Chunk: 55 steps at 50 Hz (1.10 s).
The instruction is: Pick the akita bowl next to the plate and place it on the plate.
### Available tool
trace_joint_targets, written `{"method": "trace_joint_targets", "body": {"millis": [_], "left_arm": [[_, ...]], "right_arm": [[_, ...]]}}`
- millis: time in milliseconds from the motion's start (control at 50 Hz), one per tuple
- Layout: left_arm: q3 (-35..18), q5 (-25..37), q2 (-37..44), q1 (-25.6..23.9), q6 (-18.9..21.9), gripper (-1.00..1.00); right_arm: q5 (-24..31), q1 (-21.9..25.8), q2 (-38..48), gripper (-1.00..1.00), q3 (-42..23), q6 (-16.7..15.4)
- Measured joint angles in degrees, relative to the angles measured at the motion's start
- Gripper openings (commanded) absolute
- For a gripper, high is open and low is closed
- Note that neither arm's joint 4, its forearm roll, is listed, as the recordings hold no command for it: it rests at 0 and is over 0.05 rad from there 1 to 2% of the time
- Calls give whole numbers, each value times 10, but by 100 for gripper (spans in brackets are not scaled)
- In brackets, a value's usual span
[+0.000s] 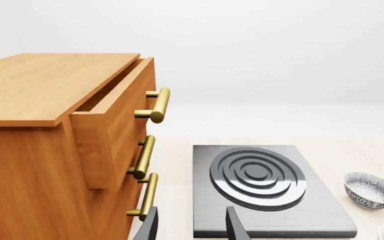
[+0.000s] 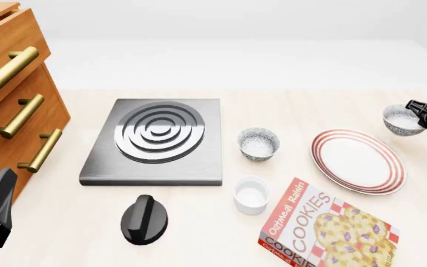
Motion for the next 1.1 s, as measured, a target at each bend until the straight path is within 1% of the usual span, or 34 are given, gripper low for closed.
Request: {"method": "trace_joint_targets", "body": {"millis": [580, 1100], "left_arm": [[0, 0, 0, 0, 0, 100], [0, 0, 0, 0, 0, 100]], "right_arm": [[4, 36, -55, -100, 43, 19], [-11, 67, -123, -100, 124, 27]]}}
